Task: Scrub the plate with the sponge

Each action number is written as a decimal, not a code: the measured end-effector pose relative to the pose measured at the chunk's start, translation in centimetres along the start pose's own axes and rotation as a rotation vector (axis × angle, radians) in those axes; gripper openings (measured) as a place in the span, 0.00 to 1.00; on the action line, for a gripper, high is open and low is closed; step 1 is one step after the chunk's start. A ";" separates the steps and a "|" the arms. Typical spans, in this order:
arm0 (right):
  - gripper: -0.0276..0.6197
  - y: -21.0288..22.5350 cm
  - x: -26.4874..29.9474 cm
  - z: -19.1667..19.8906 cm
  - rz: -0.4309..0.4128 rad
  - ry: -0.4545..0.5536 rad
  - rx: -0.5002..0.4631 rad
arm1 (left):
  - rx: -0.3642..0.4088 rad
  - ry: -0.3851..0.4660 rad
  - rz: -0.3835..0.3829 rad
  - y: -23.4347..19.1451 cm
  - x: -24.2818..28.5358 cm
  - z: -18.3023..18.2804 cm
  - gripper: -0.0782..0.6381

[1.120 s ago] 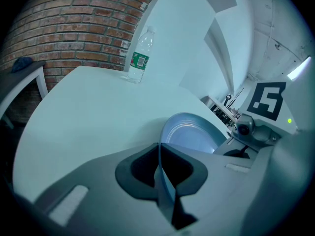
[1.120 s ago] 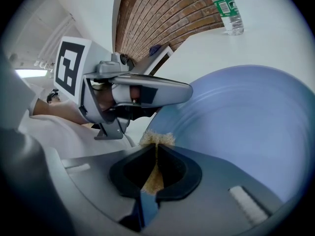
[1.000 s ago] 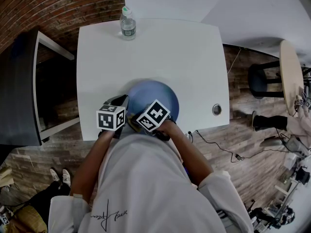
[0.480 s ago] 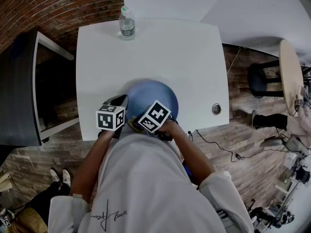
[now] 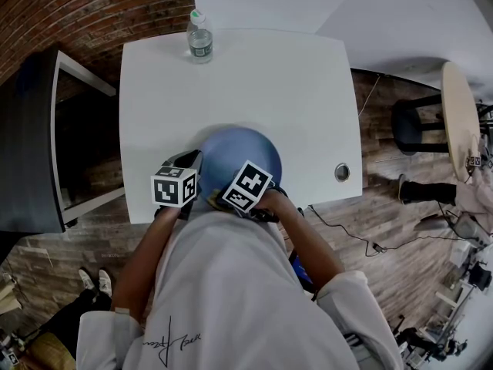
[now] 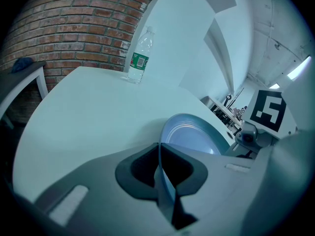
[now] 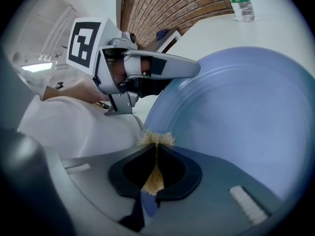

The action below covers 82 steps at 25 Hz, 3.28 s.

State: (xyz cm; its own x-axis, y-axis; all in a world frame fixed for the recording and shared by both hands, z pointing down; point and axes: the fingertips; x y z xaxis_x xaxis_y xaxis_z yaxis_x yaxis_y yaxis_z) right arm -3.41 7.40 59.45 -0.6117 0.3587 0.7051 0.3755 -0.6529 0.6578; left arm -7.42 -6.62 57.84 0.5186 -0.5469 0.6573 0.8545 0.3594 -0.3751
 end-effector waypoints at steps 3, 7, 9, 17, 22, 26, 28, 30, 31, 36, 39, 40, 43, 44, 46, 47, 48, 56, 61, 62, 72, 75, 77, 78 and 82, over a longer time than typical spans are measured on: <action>0.08 0.0 -0.2 0.4 -0.006 -0.011 0.002 | -0.001 -0.001 0.004 0.1 0.0 0.0 0.15; 0.08 0.0 -0.4 0.8 -0.006 -0.026 -0.001 | 0.000 -0.003 0.006 0.1 0.1 -0.1 0.15; 0.08 0.0 -0.5 0.9 0.000 -0.032 -0.008 | 0.000 -0.003 0.006 0.1 0.1 -0.1 0.15; 0.08 0.2 -0.8 1.8 -0.008 -0.051 -0.007 | -0.002 -0.002 0.008 0.0 0.1 -0.1 0.15; 0.08 0.5 -1.2 2.4 -0.009 -0.059 0.000 | -0.001 -0.002 0.005 0.0 0.2 -0.1 0.15; 0.08 0.5 -1.4 2.7 -0.005 -0.061 -0.002 | -0.003 -0.001 0.005 0.1 0.1 0.0 0.15; 0.08 0.6 -1.5 2.9 -0.003 -0.062 -0.002 | -0.005 -0.001 0.005 0.0 0.1 0.0 0.15; 0.08 0.7 -1.6 3.0 -0.002 -0.064 0.000 | -0.006 -0.001 0.003 0.0 0.0 0.0 0.15; 0.08 0.7 -1.7 3.1 0.000 -0.066 0.001 | -0.005 -0.001 0.003 0.1 0.0 0.0 0.15; 0.08 1.1 -2.3 3.8 0.007 -0.079 -0.001 | -0.006 0.001 0.005 0.1 0.1 0.0 0.15; 0.08 1.4 -2.6 4.0 0.021 -0.091 -0.010 | -0.007 0.000 0.005 0.0 0.1 0.0 0.15; 0.08 1.4 -2.7 4.0 0.025 -0.095 -0.015 | -0.007 0.000 0.005 0.0 0.1 0.0 0.15; 0.08 1.5 -2.8 4.1 0.033 -0.104 -0.023 | -0.007 0.001 0.006 0.1 0.1 0.0 0.15; 0.08 1.5 -2.9 4.2 0.036 -0.107 -0.025 | -0.006 0.001 0.006 0.2 0.1 0.0 0.15; 0.08 1.5 -3.0 4.3 0.045 -0.115 -0.028 | -0.005 0.001 0.006 0.2 0.1 0.0 0.15; 0.08 1.6 -3.0 4.4 0.049 -0.119 -0.029 | -0.005 0.001 0.006 0.2 0.0 0.0 0.15; 0.08 1.7 -3.1 4.4 0.053 -0.124 -0.030 | -0.006 0.001 0.006 0.1 0.0 0.0 0.15; 0.08 2.2 -3.8 4.8 0.090 -0.159 -0.042 | -0.006 0.002 0.006 0.1 0.0 0.0 0.15; 0.08 2.5 -4.1 4.9 0.118 -0.188 -0.064 | -0.009 0.001 0.007 0.1 0.1 -0.1 0.15; 0.08 2.6 -4.2 5.0 0.122 -0.190 -0.064 | -0.009 0.001 0.008 0.1 0.1 0.0 0.15; 0.08 3.6 -5.3 5.3 0.198 -0.225 -0.075 | -0.014 0.003 0.011 0.0 0.1 -0.1 0.15; 0.08 3.8 -5.6 5.4 0.213 -0.235 -0.083 | -0.017 0.004 0.010 0.1 0.0 -0.1 0.15; 0.08 3.9 -5.7 5.5 0.225 -0.244 -0.091 | -0.016 0.003 0.010 0.2 0.1 0.0 0.15; 0.08 4.0 -5.8 5.5 0.232 -0.248 -0.096 | -0.015 0.003 0.010 0.1 0.1 0.0 0.15; 0.08 4.3 -6.0 5.5 0.263 -0.254 -0.110 | -0.017 0.003 0.011 0.1 0.1 0.0 0.15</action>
State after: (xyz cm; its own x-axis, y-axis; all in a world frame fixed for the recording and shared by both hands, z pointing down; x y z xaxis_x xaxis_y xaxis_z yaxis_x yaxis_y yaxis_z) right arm 5.70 6.10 59.50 -0.3068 0.3144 0.8983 0.4114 -0.8073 0.4231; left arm -7.29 -6.65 57.85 0.5280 -0.5455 0.6509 0.8491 0.3526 -0.3933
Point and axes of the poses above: the fingertips, and each gripper's own axes: x forward along the fingers, y to its right, z out of its underside, and after that the axes turned 4 degrees about y, right-handed
